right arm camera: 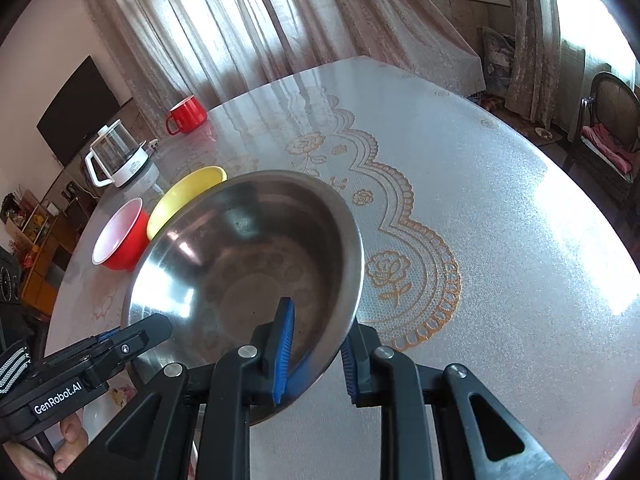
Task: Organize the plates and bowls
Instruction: 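Lift the steel bowl with the left tool and carry it toward the plate stack, then lower the steel bowl onto the table beside the plates and open the left tool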
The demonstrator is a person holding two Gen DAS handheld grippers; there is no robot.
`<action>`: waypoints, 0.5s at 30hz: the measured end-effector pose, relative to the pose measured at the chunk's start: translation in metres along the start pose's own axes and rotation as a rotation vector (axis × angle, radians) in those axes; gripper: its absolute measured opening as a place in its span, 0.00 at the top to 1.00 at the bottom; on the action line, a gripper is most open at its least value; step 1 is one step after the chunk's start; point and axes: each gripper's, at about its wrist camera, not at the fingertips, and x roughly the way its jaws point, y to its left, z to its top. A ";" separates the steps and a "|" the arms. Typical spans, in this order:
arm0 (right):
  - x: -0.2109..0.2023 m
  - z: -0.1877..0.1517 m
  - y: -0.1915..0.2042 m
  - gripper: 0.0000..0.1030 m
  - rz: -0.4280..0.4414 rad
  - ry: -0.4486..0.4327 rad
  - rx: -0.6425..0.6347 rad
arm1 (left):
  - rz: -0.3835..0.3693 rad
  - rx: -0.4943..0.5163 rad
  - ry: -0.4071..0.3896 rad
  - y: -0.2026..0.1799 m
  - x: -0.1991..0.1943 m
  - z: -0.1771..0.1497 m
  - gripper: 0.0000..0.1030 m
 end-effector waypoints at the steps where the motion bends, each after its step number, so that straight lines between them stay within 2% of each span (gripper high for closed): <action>1: 0.001 0.000 0.000 0.80 -0.001 0.003 0.006 | 0.002 -0.003 -0.006 0.002 -0.001 -0.001 0.76; 5: 0.000 0.001 0.009 0.80 0.008 -0.010 -0.007 | -0.012 -0.057 -0.036 0.018 -0.011 -0.002 0.76; 8: -0.004 0.005 0.026 0.80 0.043 -0.033 -0.036 | 0.012 -0.084 -0.097 0.032 -0.033 -0.006 0.76; 15: 0.002 0.015 0.098 0.81 0.131 -0.033 -0.169 | 0.058 -0.202 -0.187 0.093 -0.084 -0.019 0.75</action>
